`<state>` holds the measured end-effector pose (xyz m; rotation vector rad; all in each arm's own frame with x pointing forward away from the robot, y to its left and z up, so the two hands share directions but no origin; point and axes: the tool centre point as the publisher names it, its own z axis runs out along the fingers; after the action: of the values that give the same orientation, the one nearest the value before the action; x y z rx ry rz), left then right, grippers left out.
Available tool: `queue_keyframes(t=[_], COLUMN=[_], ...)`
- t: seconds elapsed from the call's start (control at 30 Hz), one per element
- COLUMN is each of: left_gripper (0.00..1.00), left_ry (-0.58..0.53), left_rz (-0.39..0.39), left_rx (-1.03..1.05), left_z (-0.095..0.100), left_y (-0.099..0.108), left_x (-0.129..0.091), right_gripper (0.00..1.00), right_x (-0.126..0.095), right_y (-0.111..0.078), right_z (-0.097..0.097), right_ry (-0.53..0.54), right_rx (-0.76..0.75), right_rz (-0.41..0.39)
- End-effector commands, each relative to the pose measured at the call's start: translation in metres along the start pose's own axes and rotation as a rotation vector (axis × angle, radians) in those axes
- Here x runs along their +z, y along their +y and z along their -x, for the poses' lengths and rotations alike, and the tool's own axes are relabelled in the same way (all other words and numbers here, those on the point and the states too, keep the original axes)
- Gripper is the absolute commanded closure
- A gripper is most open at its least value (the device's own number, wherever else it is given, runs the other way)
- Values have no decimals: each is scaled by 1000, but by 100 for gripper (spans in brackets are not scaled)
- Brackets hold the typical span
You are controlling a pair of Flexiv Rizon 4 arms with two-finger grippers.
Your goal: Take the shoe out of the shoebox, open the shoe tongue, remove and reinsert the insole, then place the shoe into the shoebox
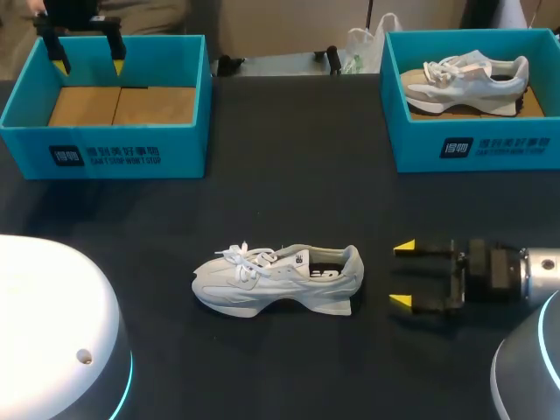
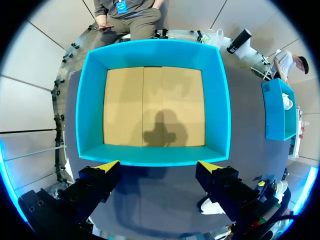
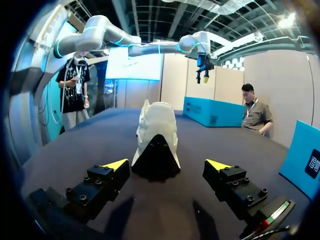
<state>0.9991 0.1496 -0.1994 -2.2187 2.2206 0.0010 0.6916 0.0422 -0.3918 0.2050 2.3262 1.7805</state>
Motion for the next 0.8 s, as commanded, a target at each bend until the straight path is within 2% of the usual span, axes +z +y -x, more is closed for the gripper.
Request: queue_keyframes(t=[0.03,0.1,0.37,0.8], left_gripper=[0,0,0,0], left_ry=[1,1,1,1], left_rz=[0,0,0,0], left_rx=[0,0,0,0], left_z=[0,0,0,0], left_y=[0,0,0,0], left_x=[0,0,0,0], right_gripper=[0,0,0,0], right_x=[14,18,33,56], right_y=[4,3,3,5], right_z=[0,1,0,-7], right_ry=[-8,-8,4,54], right_rx=[8,12,7,-4], right_rz=[-20,-3,-36,-41])
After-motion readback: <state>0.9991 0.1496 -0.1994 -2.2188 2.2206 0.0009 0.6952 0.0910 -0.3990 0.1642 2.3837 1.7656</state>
